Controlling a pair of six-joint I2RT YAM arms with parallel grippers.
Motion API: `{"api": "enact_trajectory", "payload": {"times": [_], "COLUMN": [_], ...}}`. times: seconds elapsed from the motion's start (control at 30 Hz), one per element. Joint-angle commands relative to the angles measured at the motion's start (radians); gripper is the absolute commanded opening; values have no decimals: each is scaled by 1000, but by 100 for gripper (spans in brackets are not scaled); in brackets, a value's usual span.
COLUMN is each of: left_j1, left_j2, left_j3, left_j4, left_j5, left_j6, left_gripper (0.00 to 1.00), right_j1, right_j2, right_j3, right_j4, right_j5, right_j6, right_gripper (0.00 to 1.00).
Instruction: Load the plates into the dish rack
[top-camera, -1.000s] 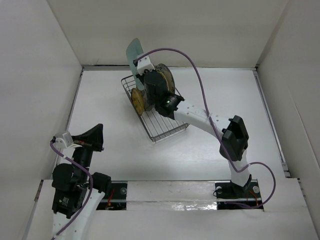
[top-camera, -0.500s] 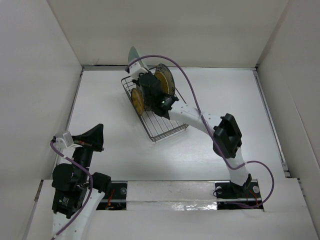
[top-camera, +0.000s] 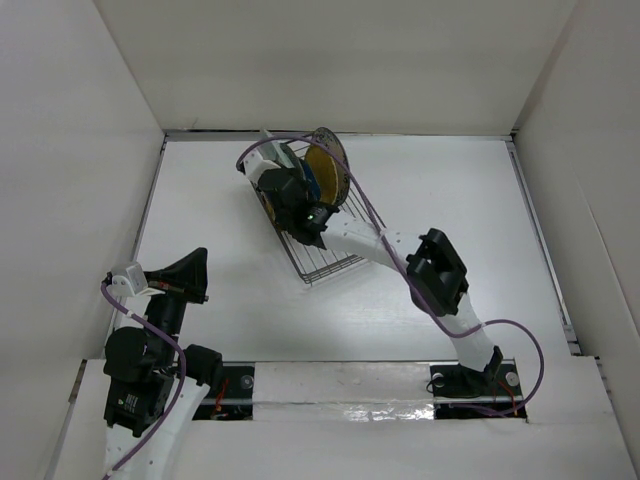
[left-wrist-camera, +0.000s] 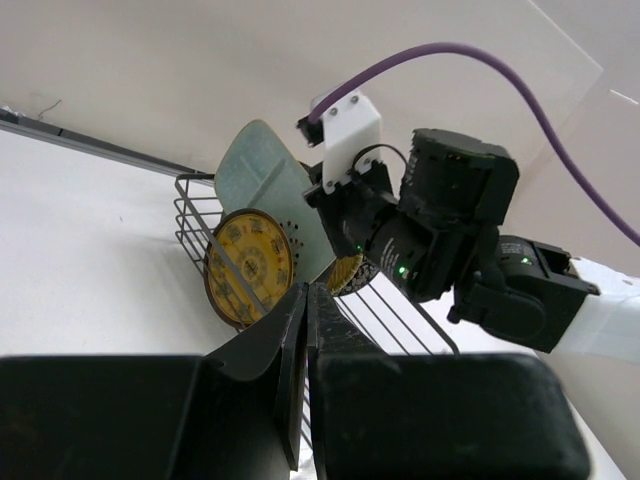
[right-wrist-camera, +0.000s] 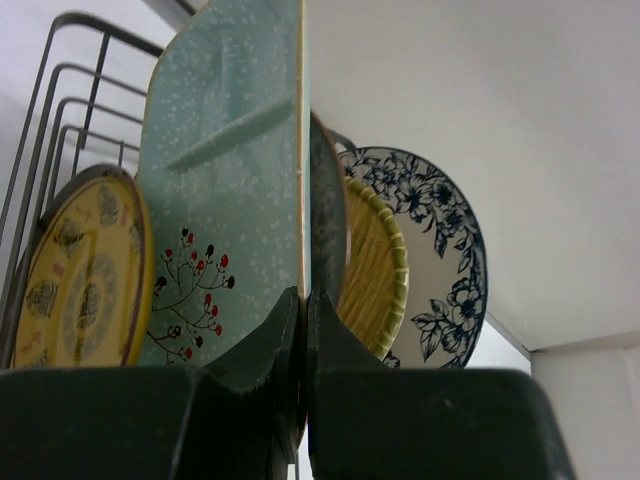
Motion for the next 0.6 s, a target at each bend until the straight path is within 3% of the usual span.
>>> {"api": "enact_trajectory", "payload": {"times": [0.0,0.17,0.4,0.57], "left_j1": [-8,-8,-8,-8], "left_j2": [-14,-13,-13,-13], "left_j3": [17,18,18,20], "left_j4": [49,49,48,45], "left_j5": [12,15,13,9], "left_j6": [0,0,0,0], "left_gripper": [1,1,1,1], "right_j1": [28,49,80,80], "right_j2": [-13,73,142,164], "right_j3": [76,173,176,165], "right_j4": [112,22,52,46], "right_j5": [63,111,149,137], "right_j6": [-17,-43,-115,-64], "right_gripper": [0,0,0,0]}}
